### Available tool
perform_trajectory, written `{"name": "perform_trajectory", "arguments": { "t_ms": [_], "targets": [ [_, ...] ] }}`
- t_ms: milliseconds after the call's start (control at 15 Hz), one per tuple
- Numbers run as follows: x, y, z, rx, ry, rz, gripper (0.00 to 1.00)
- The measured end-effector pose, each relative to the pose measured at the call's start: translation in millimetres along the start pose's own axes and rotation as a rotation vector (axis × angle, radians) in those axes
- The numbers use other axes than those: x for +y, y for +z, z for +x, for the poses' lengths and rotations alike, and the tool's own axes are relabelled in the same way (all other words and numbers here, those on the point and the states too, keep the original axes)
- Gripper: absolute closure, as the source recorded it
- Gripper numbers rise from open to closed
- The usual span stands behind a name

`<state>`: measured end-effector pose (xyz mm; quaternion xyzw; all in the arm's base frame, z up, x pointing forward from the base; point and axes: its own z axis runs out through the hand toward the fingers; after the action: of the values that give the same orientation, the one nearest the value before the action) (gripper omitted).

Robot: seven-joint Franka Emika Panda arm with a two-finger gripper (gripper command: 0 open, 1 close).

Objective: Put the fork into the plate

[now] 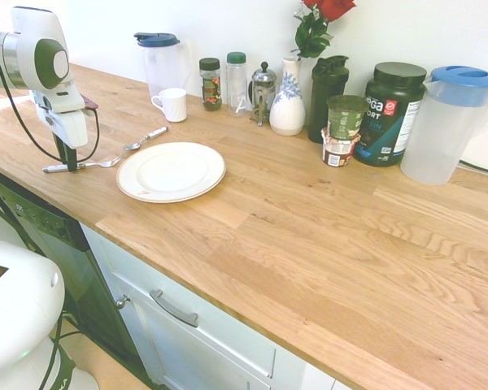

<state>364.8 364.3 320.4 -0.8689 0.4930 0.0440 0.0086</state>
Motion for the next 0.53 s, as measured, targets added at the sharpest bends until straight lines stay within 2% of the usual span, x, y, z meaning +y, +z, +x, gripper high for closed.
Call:
{"name": "perform_trajectory", "arguments": {
  "t_ms": [533],
  "targets": [
    [0.4, -0.4, -1.1, -0.005, 0.007, 0.000, 1.00]
  ]
}}
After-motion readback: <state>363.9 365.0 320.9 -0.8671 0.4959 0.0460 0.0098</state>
